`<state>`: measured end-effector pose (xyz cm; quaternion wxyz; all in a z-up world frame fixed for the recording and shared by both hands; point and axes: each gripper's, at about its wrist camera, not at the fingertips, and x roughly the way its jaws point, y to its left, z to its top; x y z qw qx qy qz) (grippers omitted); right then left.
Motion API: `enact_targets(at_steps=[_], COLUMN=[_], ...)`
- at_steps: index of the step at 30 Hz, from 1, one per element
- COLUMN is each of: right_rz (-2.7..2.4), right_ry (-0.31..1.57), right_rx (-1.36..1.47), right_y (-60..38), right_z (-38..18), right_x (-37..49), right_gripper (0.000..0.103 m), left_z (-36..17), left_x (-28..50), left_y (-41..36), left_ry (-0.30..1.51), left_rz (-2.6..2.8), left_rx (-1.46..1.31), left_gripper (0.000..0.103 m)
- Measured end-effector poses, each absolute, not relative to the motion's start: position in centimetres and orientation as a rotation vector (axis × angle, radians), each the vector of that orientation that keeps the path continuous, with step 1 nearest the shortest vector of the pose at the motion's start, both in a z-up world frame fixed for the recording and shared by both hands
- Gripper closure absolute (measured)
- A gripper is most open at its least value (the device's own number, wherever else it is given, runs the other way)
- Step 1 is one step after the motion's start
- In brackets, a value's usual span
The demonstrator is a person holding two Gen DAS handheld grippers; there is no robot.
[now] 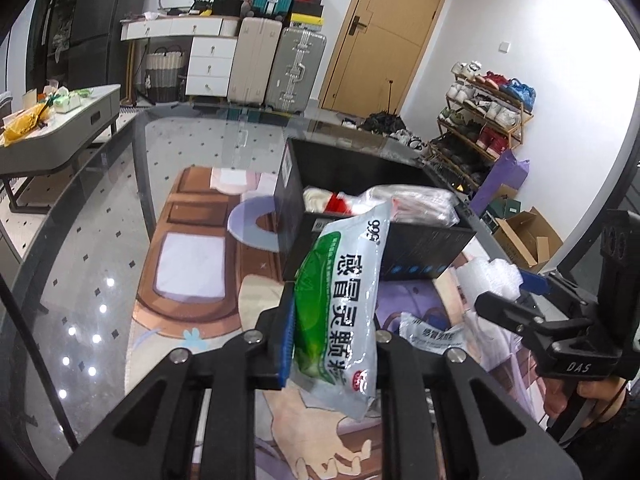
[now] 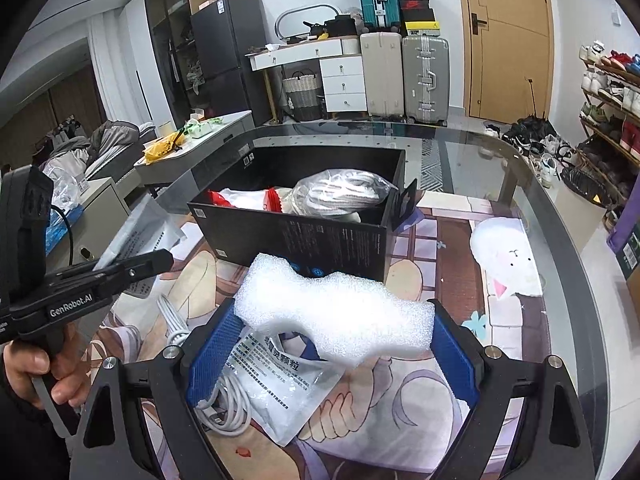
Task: Organize soft objects
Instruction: 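Carry the green packet and white foam over the black box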
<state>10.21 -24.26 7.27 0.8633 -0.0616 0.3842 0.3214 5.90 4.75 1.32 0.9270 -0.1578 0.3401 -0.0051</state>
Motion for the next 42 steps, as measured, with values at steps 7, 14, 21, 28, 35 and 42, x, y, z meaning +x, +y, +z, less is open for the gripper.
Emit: enact_targets(at_steps=[7,14,21,28,35,42], right_rz=[0.687,0.711,0.710,0.715,0.717,0.736], right_ry=[0.752,0.701,0.663,0.652,0.665,0.678], right_rx=[-0.136,-0.168,-0.200,-0.221,-0.260,-0.307], right_y=[-24.2,-23.2,-22.3,-21.1,-19.8,-17.6], right_z=[8.7,10.3,12.0,13.2,13.1,11.9], right_x=[9.6,9.7,11.1,13.5,16.0,18.7], right_gripper=[0.012,0.012,0.012,0.012,0.012,0.012], left_z=[3.3,5.2,6.4,6.9,6.6,5.7], left_x=[6.4,7.8,9.5,11.3,13.3,15.6], left_y=[4.0,3.2,3.0,3.0,3.2,3.5], left_ry=[0.650,0.619,0.608,0.612,0.623,0.642], left_rz=[-0.035,-0.065,-0.071,-0.079,-0.080,-0.068], left_rx=[-0.305,-0.283,-0.265,-0.251,-0.245,-0.245], left_gripper=[0.086,0.086,0.086,0.086,0.086,0.086])
